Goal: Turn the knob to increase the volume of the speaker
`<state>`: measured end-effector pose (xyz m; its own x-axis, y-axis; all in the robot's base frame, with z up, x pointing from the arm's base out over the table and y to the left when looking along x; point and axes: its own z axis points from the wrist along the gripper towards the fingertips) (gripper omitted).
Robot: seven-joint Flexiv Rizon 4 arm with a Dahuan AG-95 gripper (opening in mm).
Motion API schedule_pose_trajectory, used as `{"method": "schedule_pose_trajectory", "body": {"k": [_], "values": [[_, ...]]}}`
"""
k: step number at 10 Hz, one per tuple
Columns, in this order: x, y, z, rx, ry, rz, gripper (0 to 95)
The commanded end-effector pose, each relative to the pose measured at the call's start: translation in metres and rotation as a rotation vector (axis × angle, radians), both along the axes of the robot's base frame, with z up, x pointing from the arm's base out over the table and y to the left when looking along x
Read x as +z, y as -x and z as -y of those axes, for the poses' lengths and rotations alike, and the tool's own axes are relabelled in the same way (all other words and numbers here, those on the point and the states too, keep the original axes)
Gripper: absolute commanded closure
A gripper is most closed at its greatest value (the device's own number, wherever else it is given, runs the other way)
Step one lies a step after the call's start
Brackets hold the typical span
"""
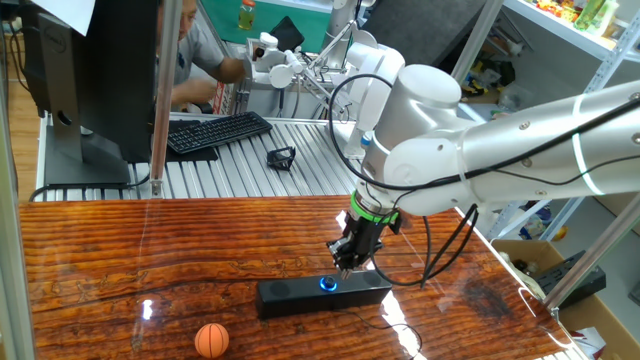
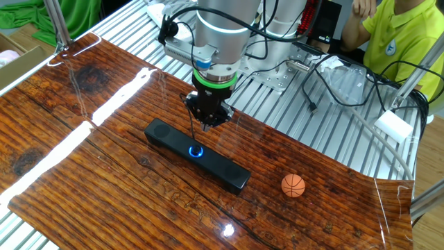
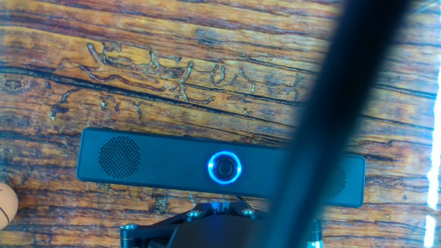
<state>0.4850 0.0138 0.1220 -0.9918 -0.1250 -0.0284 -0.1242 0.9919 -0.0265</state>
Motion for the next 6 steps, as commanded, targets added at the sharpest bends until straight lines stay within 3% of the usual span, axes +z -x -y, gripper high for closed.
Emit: {"method": "schedule_pose_trajectory", "body": {"k": [1, 6], "values": [[0.0008, 0.0015, 0.0006, 0.014, 0.002, -0.006, 95.0], [0.0009, 0.0018, 0.0003, 0.008, 0.006, -0.018, 95.0]]}}
